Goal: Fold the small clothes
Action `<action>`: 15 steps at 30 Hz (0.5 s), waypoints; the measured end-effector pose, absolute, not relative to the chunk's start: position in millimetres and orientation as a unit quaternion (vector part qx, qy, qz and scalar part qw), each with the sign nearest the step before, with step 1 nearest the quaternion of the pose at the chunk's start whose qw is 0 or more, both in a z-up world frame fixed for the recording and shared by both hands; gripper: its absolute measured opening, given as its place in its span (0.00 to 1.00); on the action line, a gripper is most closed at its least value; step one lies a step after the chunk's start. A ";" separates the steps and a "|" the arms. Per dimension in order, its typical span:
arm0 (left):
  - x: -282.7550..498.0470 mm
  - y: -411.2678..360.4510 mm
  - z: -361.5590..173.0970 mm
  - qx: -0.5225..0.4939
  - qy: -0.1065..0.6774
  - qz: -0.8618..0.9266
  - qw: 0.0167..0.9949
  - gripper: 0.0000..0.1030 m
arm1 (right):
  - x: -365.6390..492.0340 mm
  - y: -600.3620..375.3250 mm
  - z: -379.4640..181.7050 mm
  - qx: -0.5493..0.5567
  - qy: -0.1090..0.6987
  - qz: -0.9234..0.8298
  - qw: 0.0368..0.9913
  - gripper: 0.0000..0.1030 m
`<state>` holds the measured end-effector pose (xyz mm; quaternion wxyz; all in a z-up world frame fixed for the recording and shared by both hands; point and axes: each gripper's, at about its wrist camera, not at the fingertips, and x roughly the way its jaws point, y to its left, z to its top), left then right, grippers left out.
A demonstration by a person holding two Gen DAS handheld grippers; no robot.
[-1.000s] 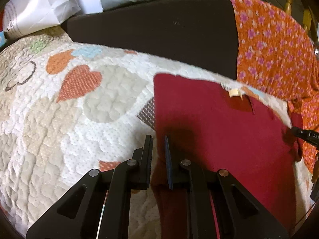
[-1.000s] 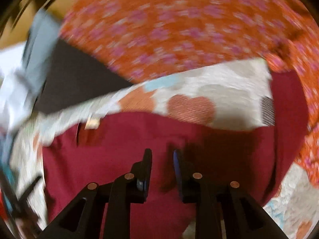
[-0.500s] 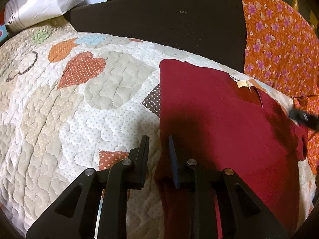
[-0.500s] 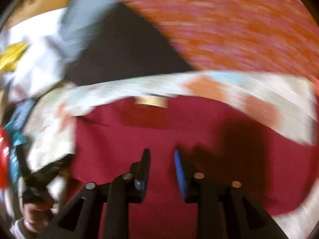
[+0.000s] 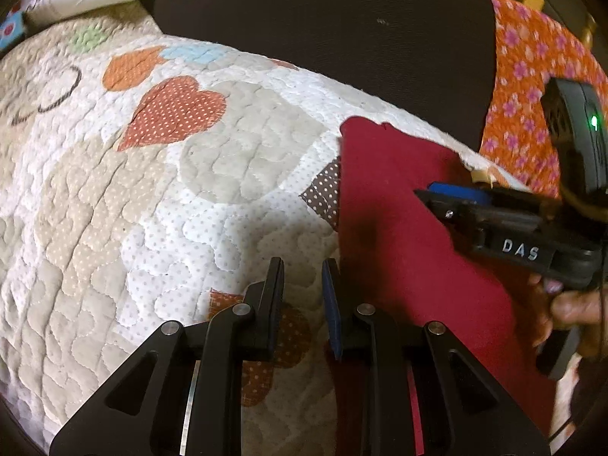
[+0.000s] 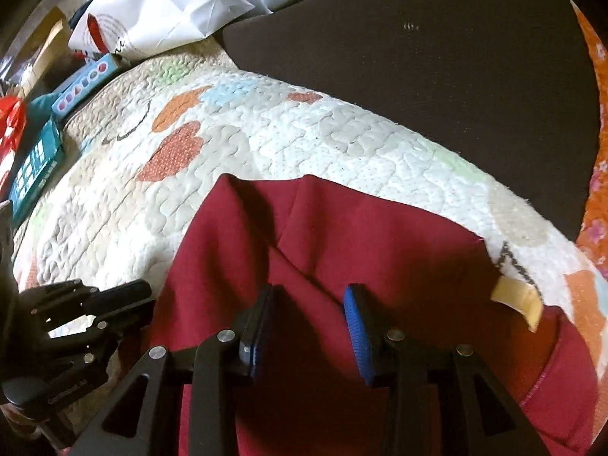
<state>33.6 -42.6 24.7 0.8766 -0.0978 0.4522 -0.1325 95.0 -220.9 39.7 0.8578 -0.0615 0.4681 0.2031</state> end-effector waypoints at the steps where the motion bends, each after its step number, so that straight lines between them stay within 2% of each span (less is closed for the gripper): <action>1: 32.8 -41.3 27.8 -0.100 0.448 -0.133 0.878 0.19 | 95.9 -219.8 39.7 -0.055 0.465 0.209 0.858 0.34; 4: 30.3 -39.6 36.0 -0.097 0.432 -0.138 0.886 0.19 | 90.7 -213.9 43.8 -0.075 0.462 0.224 0.855 0.19; 9: 32.7 -37.2 34.6 -0.107 0.433 -0.138 0.884 0.19 | 89.7 -219.2 54.8 -0.065 0.442 0.230 0.865 0.19; 13: 32.6 -35.4 35.8 -0.107 0.430 -0.133 0.886 0.19 | 98.0 -219.9 38.5 -0.057 0.465 0.223 0.855 0.19; 15: 32.4 -32.9 36.9 -0.111 0.425 -0.128 0.889 0.19 | 96.3 -219.6 39.7 -0.054 0.459 0.225 0.858 0.12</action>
